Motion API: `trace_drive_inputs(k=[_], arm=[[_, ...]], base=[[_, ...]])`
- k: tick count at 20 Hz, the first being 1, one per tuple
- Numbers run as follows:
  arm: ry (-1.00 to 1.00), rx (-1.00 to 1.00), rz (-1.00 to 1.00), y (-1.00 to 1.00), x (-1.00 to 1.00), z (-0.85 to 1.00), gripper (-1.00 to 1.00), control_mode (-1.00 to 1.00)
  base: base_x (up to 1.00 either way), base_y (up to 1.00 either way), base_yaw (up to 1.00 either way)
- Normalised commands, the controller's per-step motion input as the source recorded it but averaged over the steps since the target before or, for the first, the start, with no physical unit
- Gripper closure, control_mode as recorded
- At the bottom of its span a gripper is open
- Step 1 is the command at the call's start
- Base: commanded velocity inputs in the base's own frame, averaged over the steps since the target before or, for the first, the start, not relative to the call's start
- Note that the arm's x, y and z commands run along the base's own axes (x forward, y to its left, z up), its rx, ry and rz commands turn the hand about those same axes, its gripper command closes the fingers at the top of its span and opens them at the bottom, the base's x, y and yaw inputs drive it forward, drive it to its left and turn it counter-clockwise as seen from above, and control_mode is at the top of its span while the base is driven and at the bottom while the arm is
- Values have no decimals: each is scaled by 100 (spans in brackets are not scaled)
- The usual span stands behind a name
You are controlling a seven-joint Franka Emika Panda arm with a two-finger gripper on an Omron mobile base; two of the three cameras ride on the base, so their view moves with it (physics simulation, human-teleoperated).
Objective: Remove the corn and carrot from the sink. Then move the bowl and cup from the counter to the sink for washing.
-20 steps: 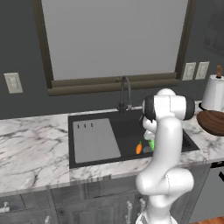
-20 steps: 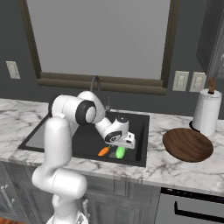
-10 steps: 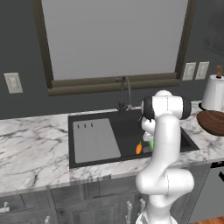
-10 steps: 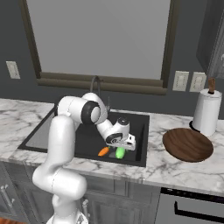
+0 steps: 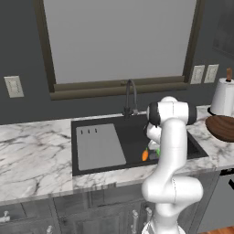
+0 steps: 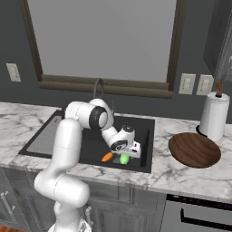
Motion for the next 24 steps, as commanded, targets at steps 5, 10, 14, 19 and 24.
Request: trace_drive_inputs(k=[5, 10, 14, 19, 24], arm=[[3, 0, 0, -1, 5, -27, 100, -100], [3, 0, 0, -5, 2, -11, 100, -100], [3, 0, 0, -7, -7, 16, 100, -100], [0, 0, 0, -7, -19, 43, 100, -100], [0, 0, 0, -4, -24, 57, 100, -100]], base=[[0, 0, 0], [0, 0, 0], [0, 0, 0], [0, 0, 0], [0, 0, 0]])
